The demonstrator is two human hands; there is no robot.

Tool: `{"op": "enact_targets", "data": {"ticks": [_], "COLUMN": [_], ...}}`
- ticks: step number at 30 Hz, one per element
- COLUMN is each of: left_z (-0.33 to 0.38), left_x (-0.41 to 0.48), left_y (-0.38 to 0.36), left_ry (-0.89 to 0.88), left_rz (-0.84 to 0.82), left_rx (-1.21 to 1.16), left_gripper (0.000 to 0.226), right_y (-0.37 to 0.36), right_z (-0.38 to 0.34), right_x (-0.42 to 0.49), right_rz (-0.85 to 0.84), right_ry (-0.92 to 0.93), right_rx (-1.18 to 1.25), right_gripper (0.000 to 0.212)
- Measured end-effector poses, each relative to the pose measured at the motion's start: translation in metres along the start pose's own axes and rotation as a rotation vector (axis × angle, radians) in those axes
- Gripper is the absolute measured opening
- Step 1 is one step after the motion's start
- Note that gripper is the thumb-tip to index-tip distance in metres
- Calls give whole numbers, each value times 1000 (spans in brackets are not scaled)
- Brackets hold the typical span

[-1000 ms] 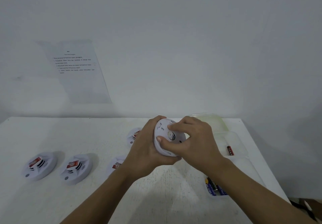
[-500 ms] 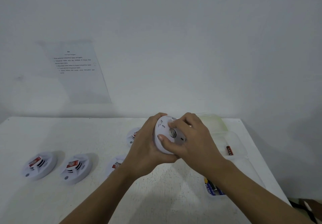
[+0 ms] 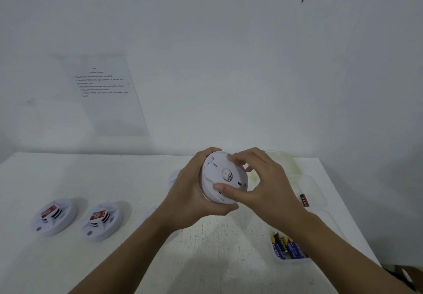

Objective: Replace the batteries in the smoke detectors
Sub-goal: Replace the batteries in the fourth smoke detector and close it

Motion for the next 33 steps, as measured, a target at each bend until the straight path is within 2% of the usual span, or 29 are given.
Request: {"op": "enact_targets", "data": {"ticks": [4,8,16,28,33], "left_z": [-11,-3,1,7,2], "left_x": [-4,1,1,3,4], "left_y": [-9,-9,-3,-6,2], "left_ry": [59,24,7,-26,-15], "left_rz": [-98,-140,-121,-138,-53], "left_rx": [-42,-48,10,-2,-14], "left_gripper": [86,90,87,83,87], "right_y": [-3,-5,-20,-11,-6], "right_z": [-1,-7,-10,-20,-17], "right_x": [2,3,-3,7,3], "right_rz": [-71,-117,-232,-183,-114], "right_ry": [21,47,67,158,140], "right_rx": [-18,-9,-117,-123,-167], "right_gripper": [60,53,52,57,60]}}
Point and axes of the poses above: each hand's wrist, its own x-axis towards the middle knuckle, its own y-axis out of the back of the hand, z = x × y, the point moved 9 cm from there along x, towards the middle knuckle, and after that the axes turned 10 degrees about z, right-handed, at the moved point
